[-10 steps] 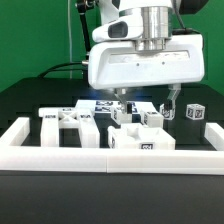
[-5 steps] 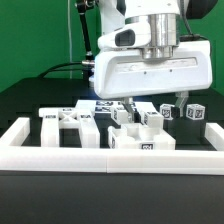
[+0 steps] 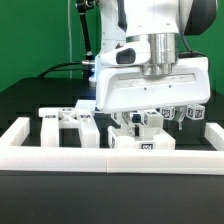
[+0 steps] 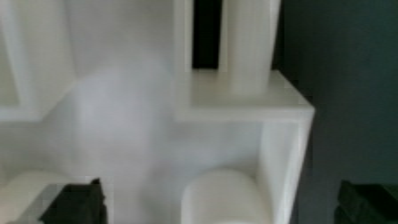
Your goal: Assemble chair
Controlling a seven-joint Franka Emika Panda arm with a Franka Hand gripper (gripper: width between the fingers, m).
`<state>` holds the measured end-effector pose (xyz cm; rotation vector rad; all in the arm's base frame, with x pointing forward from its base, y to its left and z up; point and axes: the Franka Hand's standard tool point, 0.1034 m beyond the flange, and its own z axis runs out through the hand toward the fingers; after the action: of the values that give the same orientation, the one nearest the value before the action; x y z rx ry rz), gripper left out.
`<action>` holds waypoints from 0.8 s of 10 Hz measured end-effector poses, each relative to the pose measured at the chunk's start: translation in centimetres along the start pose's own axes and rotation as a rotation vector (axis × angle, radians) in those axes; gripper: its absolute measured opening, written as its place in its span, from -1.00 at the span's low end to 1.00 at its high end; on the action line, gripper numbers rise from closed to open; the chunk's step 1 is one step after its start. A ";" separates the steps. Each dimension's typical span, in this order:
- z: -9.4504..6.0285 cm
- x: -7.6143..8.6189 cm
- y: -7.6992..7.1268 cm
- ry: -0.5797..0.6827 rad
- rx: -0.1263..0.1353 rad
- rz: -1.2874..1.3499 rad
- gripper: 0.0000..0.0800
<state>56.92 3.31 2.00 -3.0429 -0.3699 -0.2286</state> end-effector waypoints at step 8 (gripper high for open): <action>1.1 -0.5 -0.3 0.004 -0.002 -0.005 -0.81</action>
Offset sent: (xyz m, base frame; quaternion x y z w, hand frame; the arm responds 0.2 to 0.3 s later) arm 0.0000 0.0000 0.0000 0.0000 0.0000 0.0000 1.0000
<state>56.48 3.61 0.86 -3.0430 -0.3773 -0.2356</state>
